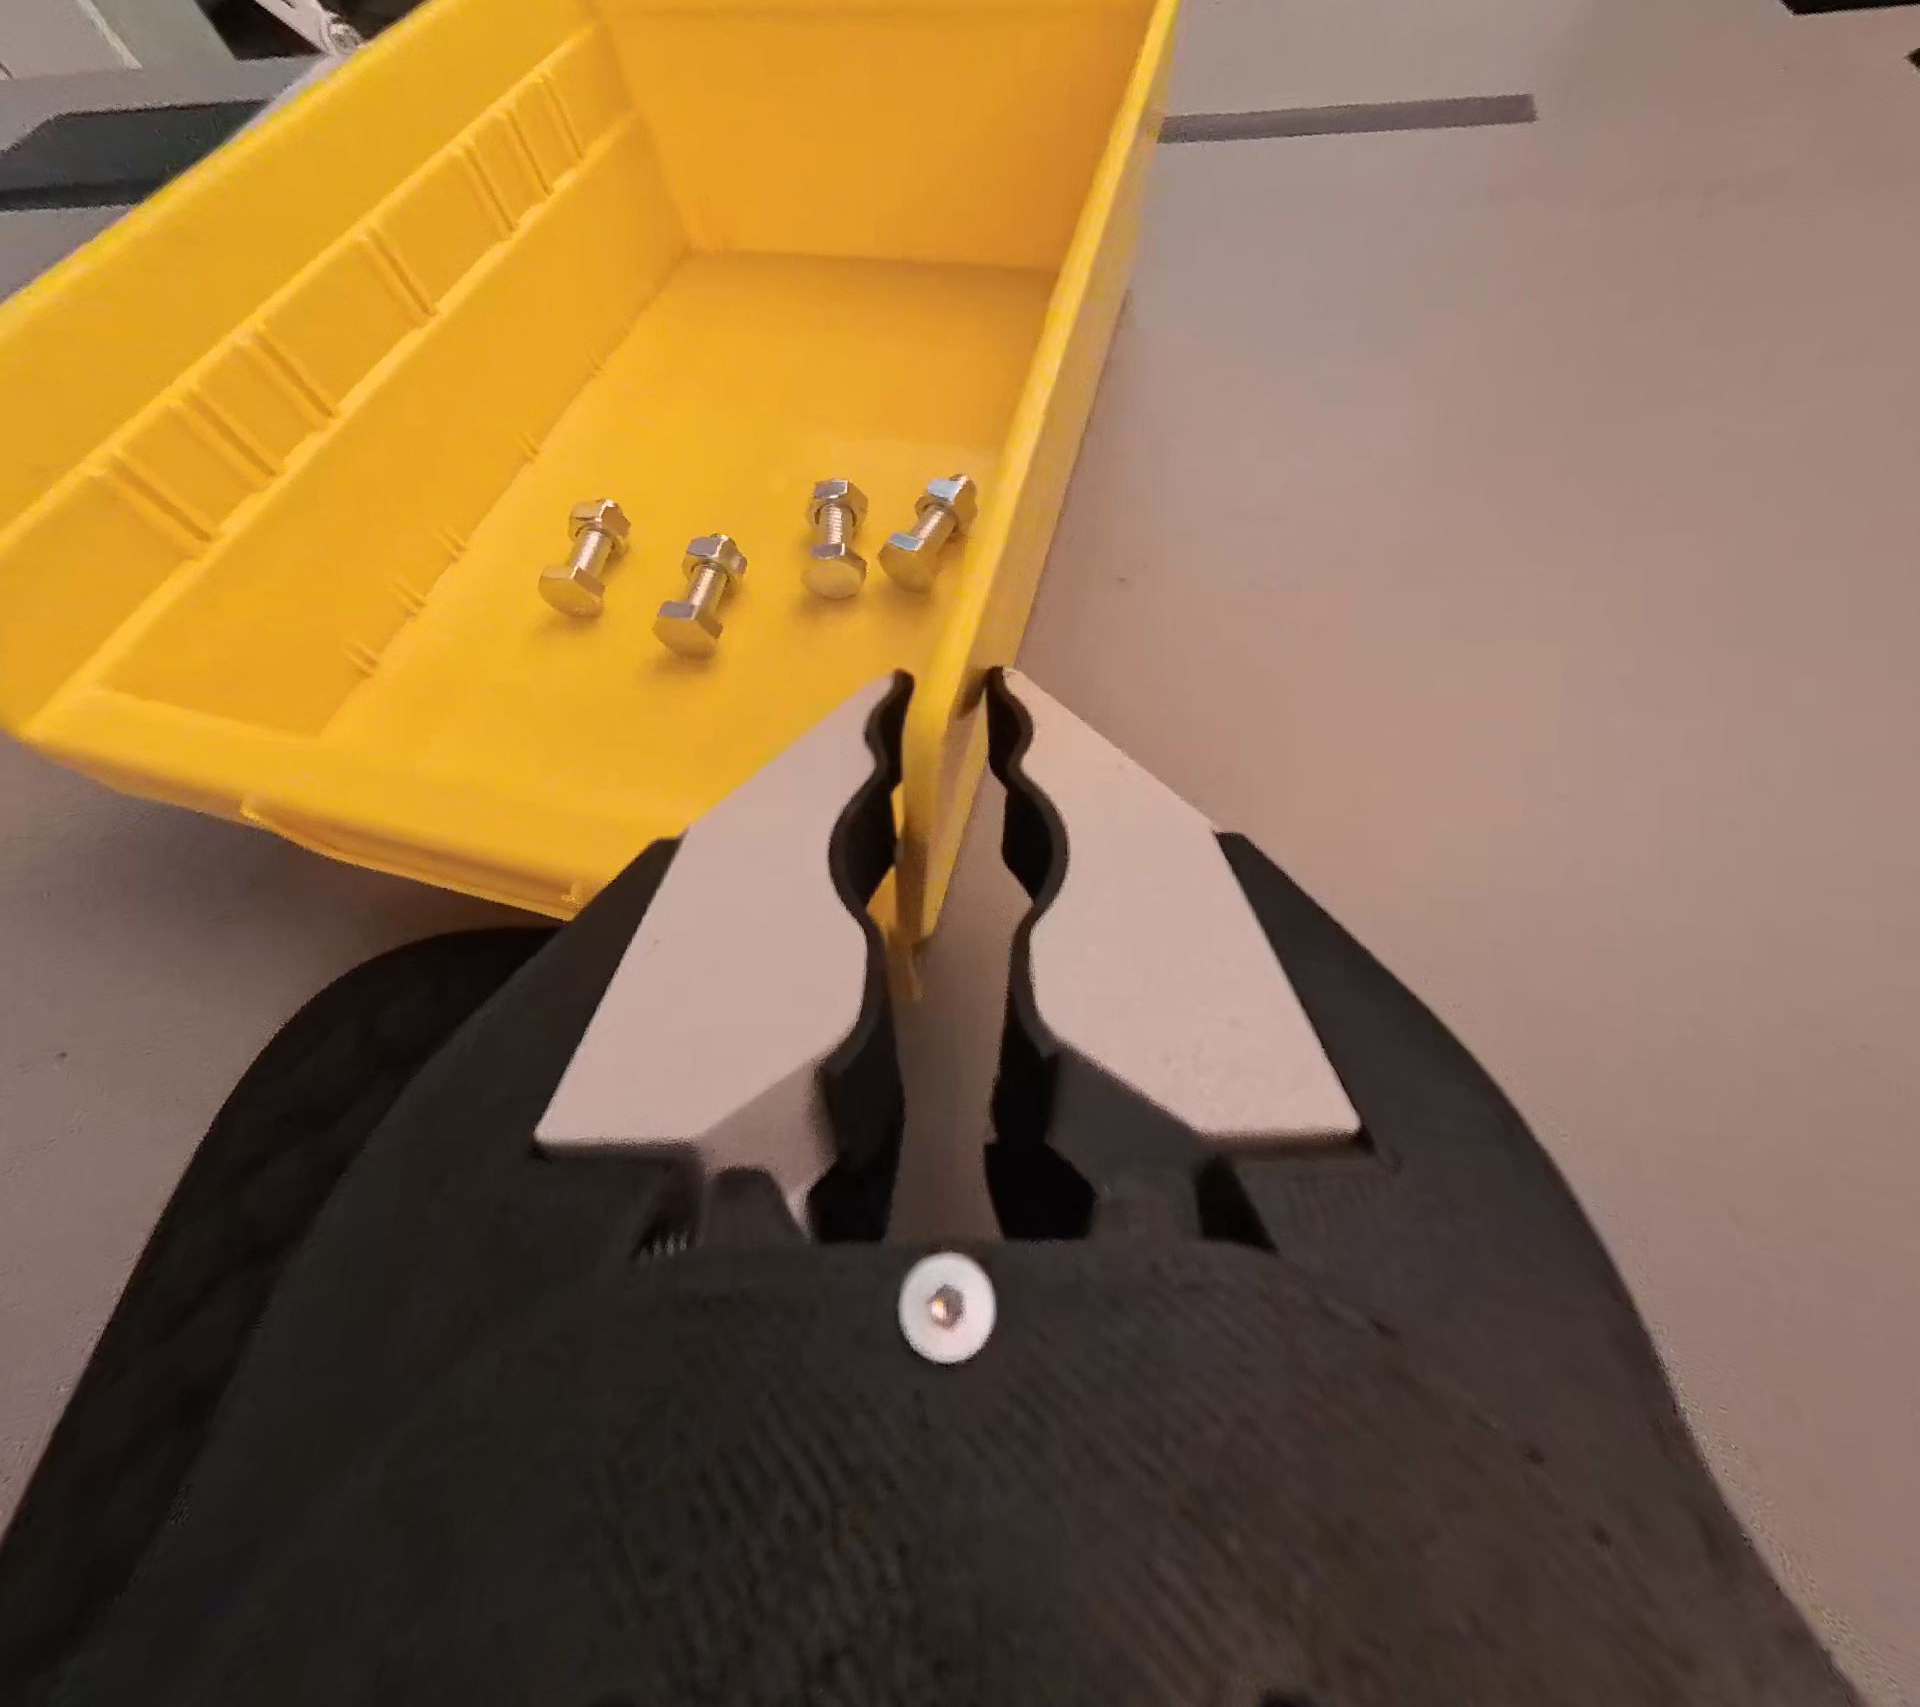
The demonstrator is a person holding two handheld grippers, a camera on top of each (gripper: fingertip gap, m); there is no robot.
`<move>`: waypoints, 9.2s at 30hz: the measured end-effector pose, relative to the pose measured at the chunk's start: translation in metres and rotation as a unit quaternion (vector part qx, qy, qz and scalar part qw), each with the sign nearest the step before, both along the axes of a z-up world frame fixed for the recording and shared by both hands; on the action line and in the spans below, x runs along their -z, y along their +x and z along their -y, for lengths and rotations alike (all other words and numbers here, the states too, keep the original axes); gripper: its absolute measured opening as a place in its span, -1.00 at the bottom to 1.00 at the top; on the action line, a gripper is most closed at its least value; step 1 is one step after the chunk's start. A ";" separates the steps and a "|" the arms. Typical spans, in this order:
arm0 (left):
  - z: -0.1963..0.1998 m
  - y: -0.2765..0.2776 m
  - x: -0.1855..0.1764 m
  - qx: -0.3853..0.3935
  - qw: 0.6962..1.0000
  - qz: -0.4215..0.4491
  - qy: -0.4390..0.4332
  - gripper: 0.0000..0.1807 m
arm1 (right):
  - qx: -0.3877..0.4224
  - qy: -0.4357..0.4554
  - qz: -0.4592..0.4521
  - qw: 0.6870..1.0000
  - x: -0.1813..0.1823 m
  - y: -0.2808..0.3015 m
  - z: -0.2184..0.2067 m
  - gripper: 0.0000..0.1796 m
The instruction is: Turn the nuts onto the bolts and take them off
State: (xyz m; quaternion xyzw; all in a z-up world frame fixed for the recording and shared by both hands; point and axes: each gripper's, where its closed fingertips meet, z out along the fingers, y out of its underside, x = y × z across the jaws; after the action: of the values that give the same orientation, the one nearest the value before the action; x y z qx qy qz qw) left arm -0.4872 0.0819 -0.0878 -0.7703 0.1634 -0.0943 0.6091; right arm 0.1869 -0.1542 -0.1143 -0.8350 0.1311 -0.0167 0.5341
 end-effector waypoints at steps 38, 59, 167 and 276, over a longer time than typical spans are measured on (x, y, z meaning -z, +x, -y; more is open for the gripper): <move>0.028 0.094 0.005 0.174 0.975 -0.125 0.056 -0.82 | -0.115 -0.104 0.134 0.979 0.002 -0.127 -0.077 -0.85; 0.045 0.109 0.005 0.241 0.960 -0.124 0.067 -0.81 | -0.113 0.054 0.093 0.988 -0.083 -0.142 -0.075 -0.43; 0.065 0.361 0.001 0.273 0.917 0.024 -0.289 -0.18 | 0.035 -0.313 -0.207 0.926 -0.008 0.122 0.038 -0.98; -0.023 -0.063 -0.153 -0.016 0.993 0.087 -0.076 -0.28 | 0.101 -0.002 0.068 0.993 -0.172 0.178 0.032 -0.40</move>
State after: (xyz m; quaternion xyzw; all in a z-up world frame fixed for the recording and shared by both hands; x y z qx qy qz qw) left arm -0.5499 0.1049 0.0655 -0.8055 0.0895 -0.1633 0.5626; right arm 0.3645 -0.1867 0.0578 -0.8157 0.1780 -0.1279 0.5353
